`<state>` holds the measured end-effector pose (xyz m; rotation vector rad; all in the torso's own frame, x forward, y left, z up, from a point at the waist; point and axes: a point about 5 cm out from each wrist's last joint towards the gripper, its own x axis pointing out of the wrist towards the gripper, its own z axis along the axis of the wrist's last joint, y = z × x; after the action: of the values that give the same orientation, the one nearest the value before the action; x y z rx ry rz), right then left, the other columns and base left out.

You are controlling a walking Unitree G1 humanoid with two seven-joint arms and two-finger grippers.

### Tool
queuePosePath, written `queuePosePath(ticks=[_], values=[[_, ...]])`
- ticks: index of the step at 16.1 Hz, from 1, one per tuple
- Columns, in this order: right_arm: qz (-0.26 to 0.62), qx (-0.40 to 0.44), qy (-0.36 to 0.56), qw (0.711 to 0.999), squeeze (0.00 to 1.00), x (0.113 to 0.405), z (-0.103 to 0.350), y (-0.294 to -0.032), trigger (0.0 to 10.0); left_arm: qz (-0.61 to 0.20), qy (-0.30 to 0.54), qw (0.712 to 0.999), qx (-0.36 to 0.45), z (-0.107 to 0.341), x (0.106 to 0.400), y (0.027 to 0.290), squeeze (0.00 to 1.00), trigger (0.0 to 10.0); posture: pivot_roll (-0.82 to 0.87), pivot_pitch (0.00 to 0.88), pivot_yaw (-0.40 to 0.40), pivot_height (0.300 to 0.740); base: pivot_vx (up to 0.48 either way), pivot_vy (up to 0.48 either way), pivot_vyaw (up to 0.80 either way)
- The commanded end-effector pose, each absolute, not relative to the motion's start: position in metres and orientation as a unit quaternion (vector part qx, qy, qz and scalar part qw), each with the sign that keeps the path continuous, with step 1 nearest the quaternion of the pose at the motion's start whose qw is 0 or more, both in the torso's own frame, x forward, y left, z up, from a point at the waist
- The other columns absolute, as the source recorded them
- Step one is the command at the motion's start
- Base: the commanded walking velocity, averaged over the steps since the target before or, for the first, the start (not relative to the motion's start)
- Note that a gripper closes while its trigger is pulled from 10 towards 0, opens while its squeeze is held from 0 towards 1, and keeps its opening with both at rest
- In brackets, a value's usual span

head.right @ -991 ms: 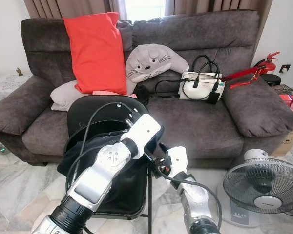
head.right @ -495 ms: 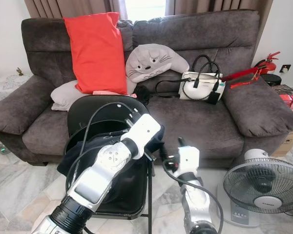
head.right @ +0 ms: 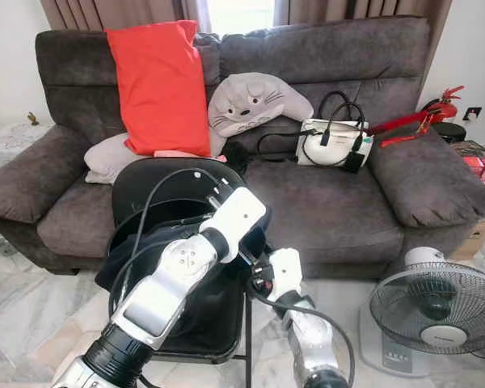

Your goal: Hang hanger

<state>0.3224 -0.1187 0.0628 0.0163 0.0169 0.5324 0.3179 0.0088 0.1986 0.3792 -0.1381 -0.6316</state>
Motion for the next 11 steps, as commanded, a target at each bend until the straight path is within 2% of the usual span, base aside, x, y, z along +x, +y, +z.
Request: queuePosePath(ticks=[1,3,6,8,11], values=[[0.257,0.0,-0.008,0.966,0.0,0.33,0.073,-0.119,10.0,-0.31,-0.092,0.928,0.186,0.209,0.317,0.007,0.0,10.0,0.01,0.0,0.116,0.74,0.0,0.0,0.0],[0.233,-0.009,-0.028,0.972,0.0,0.338,0.083,-0.124,10.0,-0.309,-0.093,0.928,0.186,0.21,0.317,0.007,0.0,10.0,0.01,0.0,0.116,0.74,0.0,0.0,0.0],[0.249,-0.004,-0.038,0.968,0.0,0.34,0.088,-0.118,10.0,-0.309,-0.092,0.928,0.187,0.209,0.317,0.007,0.0,10.0,0.01,0.0,0.119,0.74,0.0,0.0,0.0],[0.273,0.003,-0.003,0.962,0.0,0.336,0.078,-0.11,10.0,-0.31,-0.093,0.928,0.187,0.209,0.317,0.007,0.0,10.0,0.01,0.0,0.118,0.74,0.0,0.0,0.0],[0.29,-0.053,0.069,0.953,0.0,0.325,0.053,-0.104,10.0,-0.31,-0.094,0.928,0.186,0.209,0.316,0.007,0.0,10.0,0.02,0.0,0.117,0.74,0.0,0.0,0.0]])
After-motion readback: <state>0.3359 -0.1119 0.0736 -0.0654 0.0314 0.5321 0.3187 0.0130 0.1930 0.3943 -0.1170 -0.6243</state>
